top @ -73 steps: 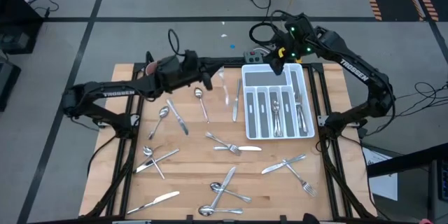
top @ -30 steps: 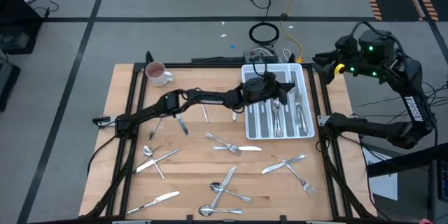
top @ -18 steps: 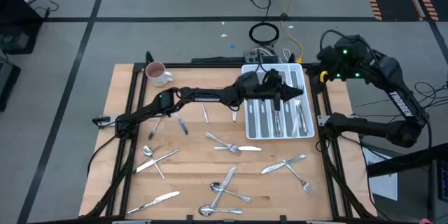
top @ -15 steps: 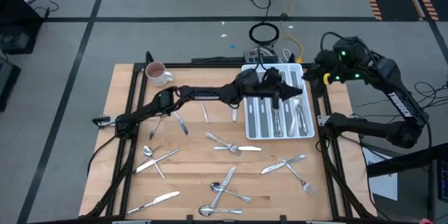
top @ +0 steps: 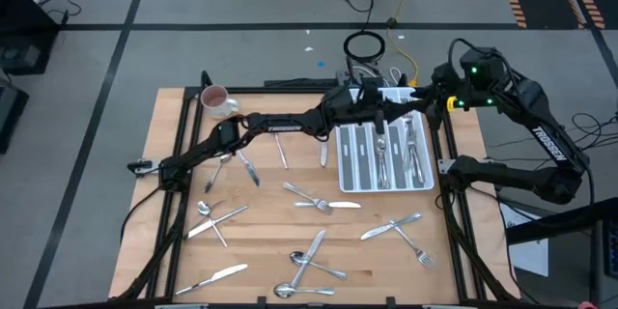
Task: Sort silverware
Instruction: Put the fork in the right section of the silverware tray
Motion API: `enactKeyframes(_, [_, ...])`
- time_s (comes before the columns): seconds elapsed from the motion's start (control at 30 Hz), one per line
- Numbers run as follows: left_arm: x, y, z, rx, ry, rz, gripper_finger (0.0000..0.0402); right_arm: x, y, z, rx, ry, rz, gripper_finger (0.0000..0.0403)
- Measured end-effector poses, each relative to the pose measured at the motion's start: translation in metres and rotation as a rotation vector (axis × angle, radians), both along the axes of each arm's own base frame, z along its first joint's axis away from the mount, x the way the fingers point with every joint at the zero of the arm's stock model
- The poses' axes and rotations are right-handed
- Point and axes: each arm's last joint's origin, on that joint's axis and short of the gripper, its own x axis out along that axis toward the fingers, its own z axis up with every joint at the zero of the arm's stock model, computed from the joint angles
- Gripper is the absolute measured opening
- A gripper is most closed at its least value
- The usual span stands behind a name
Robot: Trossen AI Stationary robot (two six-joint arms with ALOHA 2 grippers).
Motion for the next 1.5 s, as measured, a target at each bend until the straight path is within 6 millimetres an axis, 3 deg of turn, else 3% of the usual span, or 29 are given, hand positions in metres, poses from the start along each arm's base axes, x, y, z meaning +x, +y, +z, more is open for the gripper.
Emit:
enactKeyframes(0.53, [-0.001, -0.007, 0.007, -0.003, -0.079, -0.029, 0.0003, 0.003, -0.005, 0.001, -0.059, 0.012, -0.045, 0.0185])
enactKeyframes(0.73, [-0.001, -0.006, 0.006, -0.007, -0.08, -0.02, 0.0003, 0.01, -0.012, -0.003, -0.028, 0.043, -0.035, 0.013])
enactKeyframes(0.97, [-0.001, -0.004, 0.005, -0.011, -0.075, -0.003, 0.0003, 0.016, -0.016, -0.009, -0.02, 0.081, 0.042, 0.0012])
enactKeyframes(1.23, [-0.002, -0.004, 0.006, -0.007, -0.086, -0.005, 0.0005, 0.013, -0.013, -0.006, -0.052, 0.065, 0.051, 0.0002])
enactKeyframes(1.5, [-0.002, -0.004, 0.006, -0.019, -0.085, 0.017, 0.0076, 0.01, -0.01, -0.005, -0.063, 0.063, 0.051, 0.0])
